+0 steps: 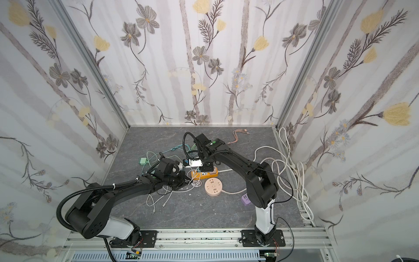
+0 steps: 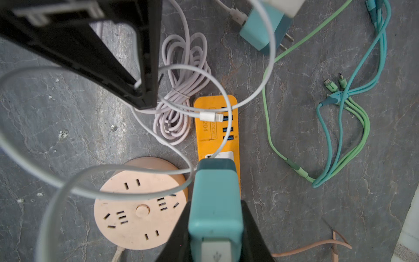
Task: Insert the plug
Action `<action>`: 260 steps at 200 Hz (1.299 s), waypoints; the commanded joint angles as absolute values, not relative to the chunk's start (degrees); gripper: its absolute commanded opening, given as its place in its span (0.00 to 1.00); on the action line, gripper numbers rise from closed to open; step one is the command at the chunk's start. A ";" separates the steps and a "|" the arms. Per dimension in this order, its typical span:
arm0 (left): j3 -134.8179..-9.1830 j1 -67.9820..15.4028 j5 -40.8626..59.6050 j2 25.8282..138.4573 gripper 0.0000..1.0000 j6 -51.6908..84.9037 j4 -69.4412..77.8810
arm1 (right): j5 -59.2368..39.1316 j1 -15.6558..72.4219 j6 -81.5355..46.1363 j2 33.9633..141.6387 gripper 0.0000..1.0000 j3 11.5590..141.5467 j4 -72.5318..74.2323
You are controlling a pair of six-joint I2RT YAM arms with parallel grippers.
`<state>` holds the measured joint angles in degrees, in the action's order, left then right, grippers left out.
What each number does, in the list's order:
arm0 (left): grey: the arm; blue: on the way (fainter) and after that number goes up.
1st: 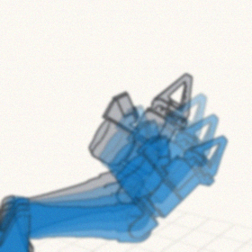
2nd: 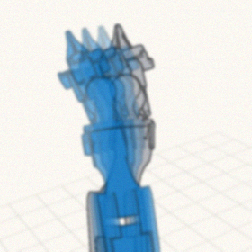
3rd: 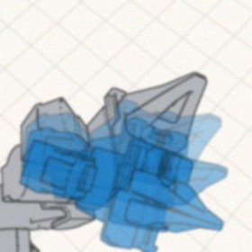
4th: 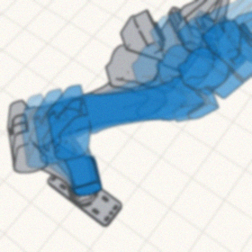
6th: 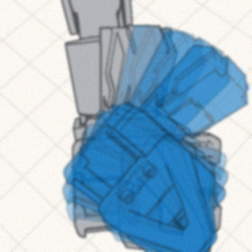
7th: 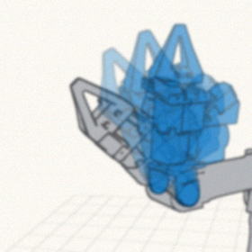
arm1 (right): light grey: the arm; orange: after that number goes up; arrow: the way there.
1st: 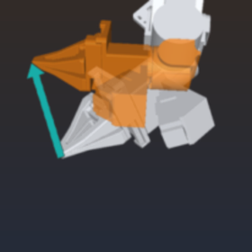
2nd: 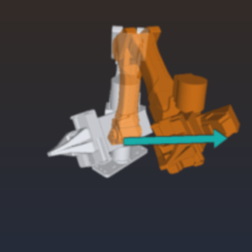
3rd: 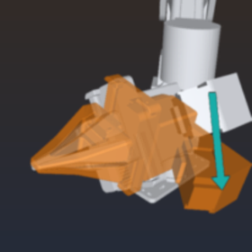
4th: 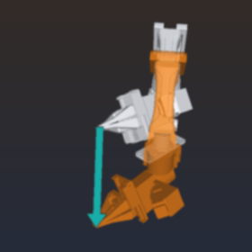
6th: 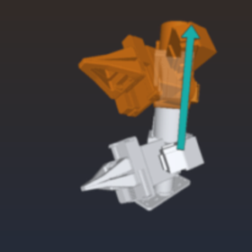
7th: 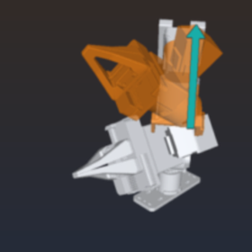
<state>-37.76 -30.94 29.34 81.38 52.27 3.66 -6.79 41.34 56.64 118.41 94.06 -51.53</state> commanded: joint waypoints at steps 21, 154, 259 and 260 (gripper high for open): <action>-37.20 -27.69 16.35 71.73 0.00 49.63 -3.89 | -4.53 41.04 58.01 122.13 0.00 97.07 -56.14; -37.81 -26.46 11.52 67.62 0.00 49.57 -9.12 | -2.96 41.31 60.64 130.60 0.00 104.33 -63.03; -38.15 -26.46 10.99 68.24 0.00 49.39 -11.03 | -2.94 42.26 60.57 133.75 0.00 104.41 -62.20; -38.19 -26.46 10.99 68.27 0.00 49.39 -11.05 | -2.96 42.27 60.57 133.81 0.00 104.41 -62.17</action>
